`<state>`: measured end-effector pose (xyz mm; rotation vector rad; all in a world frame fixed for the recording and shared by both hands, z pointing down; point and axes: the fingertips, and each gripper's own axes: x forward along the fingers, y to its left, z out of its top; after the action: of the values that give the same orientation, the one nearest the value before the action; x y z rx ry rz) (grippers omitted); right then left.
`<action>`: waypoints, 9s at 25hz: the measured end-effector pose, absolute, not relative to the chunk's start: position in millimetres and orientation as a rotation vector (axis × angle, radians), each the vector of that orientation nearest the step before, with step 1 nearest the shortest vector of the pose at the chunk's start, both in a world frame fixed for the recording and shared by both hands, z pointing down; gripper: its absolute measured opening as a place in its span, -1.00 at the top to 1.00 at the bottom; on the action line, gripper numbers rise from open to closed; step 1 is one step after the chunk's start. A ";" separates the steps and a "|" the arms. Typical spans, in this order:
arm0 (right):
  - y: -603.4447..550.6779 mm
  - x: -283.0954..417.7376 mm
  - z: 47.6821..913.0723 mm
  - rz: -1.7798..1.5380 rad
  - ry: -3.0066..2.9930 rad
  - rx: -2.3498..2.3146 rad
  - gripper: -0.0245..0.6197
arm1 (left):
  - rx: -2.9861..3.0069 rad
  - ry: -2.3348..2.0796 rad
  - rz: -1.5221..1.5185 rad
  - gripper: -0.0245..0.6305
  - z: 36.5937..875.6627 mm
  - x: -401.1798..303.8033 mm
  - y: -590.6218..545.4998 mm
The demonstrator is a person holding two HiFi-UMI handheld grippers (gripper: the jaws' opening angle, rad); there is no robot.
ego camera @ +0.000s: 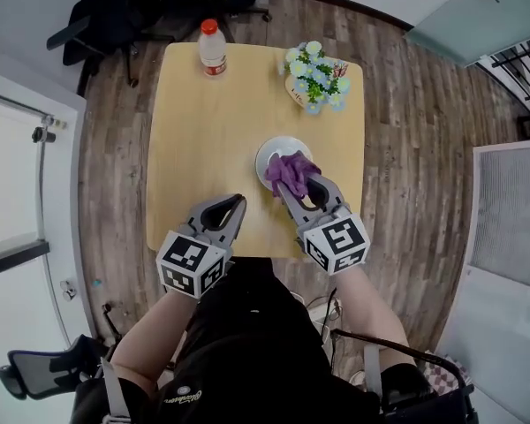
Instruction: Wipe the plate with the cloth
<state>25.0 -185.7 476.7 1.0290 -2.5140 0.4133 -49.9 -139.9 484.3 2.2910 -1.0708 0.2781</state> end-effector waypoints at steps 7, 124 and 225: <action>-260.1 0.8 559.9 0.154 -2.184 0.746 0.59 | 2.285 -1.046 0.280 0.89 486.9 -37.4 -143.5; -271.1 61.3 612.3 0.003 -1.919 0.666 0.59 | 2.195 -0.986 0.411 0.89 539.0 -18.7 -135.7; -208.1 99.6 608.7 0.069 -1.929 0.647 0.59 | 2.191 -0.905 0.446 0.89 554.9 1.6 -140.6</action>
<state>99.6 -208.1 608.7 0.6467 -1.9293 0.0693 1.6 -140.6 554.9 2.1912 -0.9050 0.4460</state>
